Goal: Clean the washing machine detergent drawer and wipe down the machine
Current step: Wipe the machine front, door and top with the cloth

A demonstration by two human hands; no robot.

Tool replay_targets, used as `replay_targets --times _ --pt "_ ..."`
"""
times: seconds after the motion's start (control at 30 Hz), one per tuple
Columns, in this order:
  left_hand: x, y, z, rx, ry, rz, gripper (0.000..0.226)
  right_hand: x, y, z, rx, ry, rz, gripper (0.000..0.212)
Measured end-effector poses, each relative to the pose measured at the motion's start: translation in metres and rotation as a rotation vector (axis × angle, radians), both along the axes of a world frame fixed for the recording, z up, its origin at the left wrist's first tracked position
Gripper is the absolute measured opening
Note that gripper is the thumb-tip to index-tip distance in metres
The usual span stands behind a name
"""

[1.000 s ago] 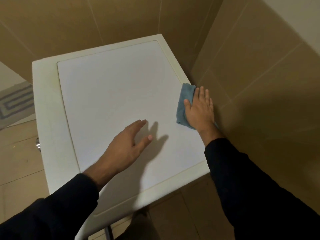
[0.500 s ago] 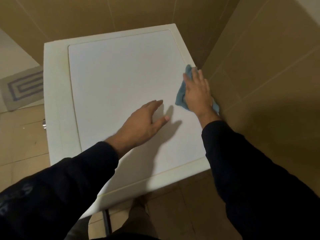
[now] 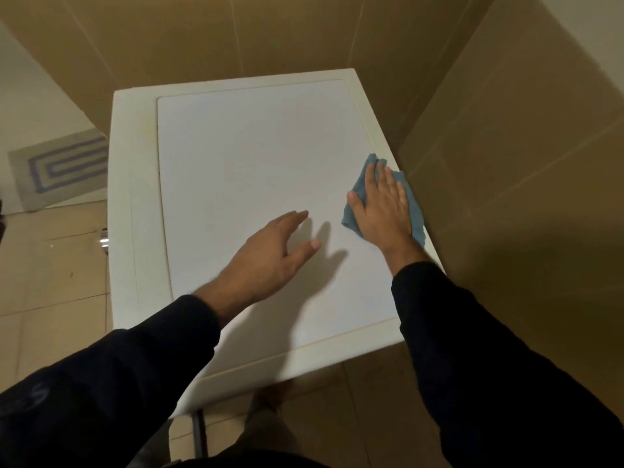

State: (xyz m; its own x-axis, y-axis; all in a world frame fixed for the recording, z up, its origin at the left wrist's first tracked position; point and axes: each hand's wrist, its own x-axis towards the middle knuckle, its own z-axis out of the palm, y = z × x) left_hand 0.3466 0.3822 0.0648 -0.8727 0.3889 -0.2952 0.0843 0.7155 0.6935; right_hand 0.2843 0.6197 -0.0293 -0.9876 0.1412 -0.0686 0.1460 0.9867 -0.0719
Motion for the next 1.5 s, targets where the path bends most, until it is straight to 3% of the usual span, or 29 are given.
replay_targets --times 0.2,0.3,0.4,0.53,0.67,0.8,1.07,1.23,1.33,1.5 --pt "0.008 -0.001 0.004 0.015 -0.017 -0.001 0.060 0.062 -0.039 0.009 -0.071 -0.057 0.093 0.080" --pt "0.007 -0.006 0.005 0.015 -0.013 -0.005 0.059 0.059 -0.034 0.008 -0.034 -0.038 0.104 0.072" --pt "0.006 -0.016 0.007 0.012 -0.024 0.015 0.060 0.015 -0.027 0.005 0.020 -0.008 -0.009 0.063" --pt "0.010 -0.027 0.008 0.003 -0.042 0.054 0.059 -0.005 -0.057 0.001 -0.005 -0.023 -0.165 0.066" --pt "0.013 -0.027 0.011 0.013 -0.057 0.026 0.060 0.035 -0.085 0.005 -0.003 -0.052 -0.002 0.069" --pt "0.016 -0.031 0.012 0.025 -0.087 0.021 0.058 0.067 -0.055 0.007 0.014 -0.104 0.129 0.077" --pt "0.015 -0.043 0.007 0.039 -0.141 0.057 0.057 0.002 -0.076 -0.002 0.015 -0.049 -0.222 0.072" --pt "0.016 -0.037 0.007 0.098 -0.089 0.033 0.044 0.044 -0.119 0.002 0.004 -0.112 0.033 0.074" --pt "0.012 -0.040 0.004 0.062 -0.087 0.016 0.052 0.076 -0.103 0.005 -0.017 -0.131 0.176 0.086" --pt "0.009 -0.053 0.003 0.036 -0.096 0.059 0.059 0.034 -0.080 0.004 0.090 -0.100 0.020 0.085"
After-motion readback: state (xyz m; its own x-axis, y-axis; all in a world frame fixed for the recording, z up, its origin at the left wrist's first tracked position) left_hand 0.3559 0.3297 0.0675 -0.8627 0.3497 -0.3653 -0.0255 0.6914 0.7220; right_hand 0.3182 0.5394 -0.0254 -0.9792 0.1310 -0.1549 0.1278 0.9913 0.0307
